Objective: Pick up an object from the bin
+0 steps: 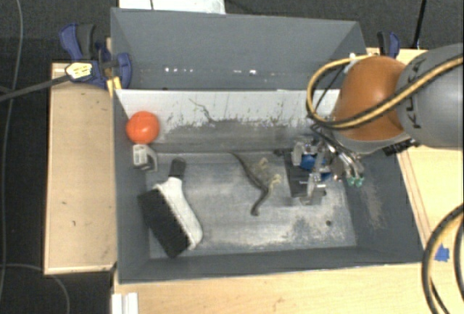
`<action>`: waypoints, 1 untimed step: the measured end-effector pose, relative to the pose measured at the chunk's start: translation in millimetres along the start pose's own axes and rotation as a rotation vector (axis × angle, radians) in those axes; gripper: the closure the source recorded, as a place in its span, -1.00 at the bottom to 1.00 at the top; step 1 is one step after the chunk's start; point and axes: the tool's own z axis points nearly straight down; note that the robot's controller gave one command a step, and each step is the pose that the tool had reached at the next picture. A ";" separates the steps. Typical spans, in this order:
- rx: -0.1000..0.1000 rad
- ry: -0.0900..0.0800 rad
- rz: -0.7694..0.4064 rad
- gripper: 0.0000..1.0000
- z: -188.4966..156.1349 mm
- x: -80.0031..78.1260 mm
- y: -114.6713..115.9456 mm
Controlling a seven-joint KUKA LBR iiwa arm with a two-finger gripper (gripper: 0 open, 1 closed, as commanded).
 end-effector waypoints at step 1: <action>-0.003 0.014 -0.007 -1.00 -30.9 4.7 3.8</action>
Offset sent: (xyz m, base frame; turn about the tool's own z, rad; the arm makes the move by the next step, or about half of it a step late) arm -0.0326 -0.0289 0.0274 -0.0817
